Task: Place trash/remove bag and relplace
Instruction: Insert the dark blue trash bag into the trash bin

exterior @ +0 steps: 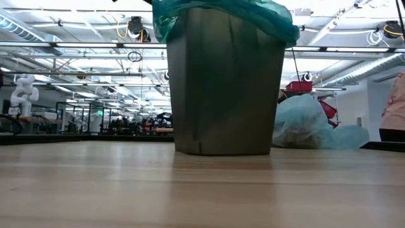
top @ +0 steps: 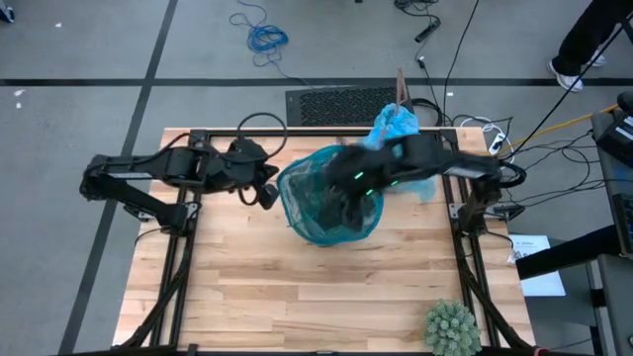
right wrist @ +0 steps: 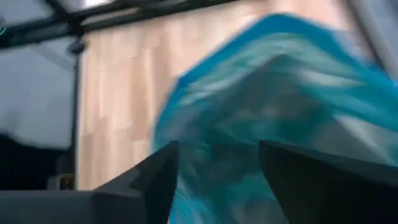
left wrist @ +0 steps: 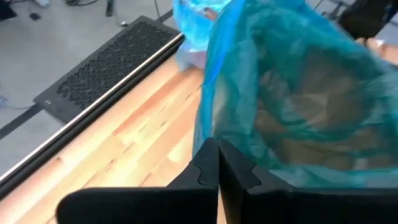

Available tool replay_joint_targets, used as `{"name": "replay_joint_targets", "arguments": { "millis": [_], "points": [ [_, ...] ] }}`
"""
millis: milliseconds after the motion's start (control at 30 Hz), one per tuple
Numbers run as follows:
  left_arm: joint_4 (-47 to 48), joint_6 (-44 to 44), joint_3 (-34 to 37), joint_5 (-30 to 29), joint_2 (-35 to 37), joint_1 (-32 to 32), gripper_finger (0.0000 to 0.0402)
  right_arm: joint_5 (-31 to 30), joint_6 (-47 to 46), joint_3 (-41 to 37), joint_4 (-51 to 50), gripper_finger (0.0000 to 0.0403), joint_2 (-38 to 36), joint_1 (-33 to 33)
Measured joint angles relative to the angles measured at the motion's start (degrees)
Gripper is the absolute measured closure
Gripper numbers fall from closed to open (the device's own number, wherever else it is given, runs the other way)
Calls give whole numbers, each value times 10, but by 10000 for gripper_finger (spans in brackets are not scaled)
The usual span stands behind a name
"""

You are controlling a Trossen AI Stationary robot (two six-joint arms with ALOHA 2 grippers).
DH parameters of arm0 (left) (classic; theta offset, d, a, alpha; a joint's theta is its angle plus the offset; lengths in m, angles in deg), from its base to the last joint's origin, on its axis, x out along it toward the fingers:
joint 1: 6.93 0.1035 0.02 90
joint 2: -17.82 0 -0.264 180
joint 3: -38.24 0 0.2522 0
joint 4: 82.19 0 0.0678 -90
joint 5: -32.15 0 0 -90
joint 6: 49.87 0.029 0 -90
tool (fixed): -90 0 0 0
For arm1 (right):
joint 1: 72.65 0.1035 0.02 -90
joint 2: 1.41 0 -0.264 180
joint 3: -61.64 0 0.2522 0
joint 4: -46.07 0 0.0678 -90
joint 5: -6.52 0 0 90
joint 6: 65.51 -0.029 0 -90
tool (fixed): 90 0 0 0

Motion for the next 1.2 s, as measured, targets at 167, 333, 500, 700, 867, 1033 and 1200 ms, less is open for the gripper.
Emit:
{"name": "replay_joint_targets", "arguments": {
  "millis": [167, 333, 500, 700, 867, 1033, 1200],
  "points": [
    [-59, 1, 54, 21, 7, 7, 400, -84, -31, 0, -65, 272, -70, -34],
    [-217, 19, 119, 87, 24, 25, 401, -114, -18, -24, -78, 389, -103, -99],
    [-274, 48, 143, 130, 26, 60, 401, -51, 12, -94, -33, 400, -116, -164],
    [-275, 45, 190, 158, 25, 101, 401, 45, 21, -257, 108, 402, -149, -203],
    [-282, 44, 218, 166, 25, 115, 401, 52, -13, -398, 203, 403, -183, -242],
    [-287, 34, 227, 174, 28, 125, 401, 54, -66, -465, 313, 403, -212, -278],
    [-285, 47, 229, 179, 31, 140, 401, 56, -69, -476, 326, 403, -200, -304]
  ]
}}
